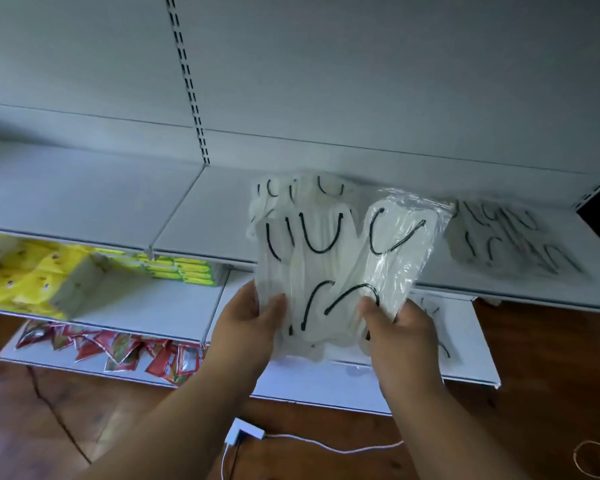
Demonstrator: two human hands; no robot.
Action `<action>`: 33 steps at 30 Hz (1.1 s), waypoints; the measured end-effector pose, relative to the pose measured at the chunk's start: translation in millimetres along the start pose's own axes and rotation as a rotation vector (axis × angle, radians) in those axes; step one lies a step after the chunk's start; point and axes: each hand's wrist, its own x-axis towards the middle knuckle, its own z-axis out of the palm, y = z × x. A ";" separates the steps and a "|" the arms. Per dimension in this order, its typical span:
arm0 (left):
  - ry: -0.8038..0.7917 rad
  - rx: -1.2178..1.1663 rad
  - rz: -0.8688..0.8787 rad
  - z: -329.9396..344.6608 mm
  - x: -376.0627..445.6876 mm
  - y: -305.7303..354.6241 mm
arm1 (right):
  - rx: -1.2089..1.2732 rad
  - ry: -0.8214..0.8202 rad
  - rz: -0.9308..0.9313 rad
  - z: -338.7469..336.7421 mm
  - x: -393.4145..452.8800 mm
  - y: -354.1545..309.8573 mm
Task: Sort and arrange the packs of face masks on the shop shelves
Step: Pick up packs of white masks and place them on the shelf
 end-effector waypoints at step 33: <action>0.198 1.000 0.603 38.3 125.7 37.9 | -0.513 -0.203 -0.715 61.5 163.6 -53.3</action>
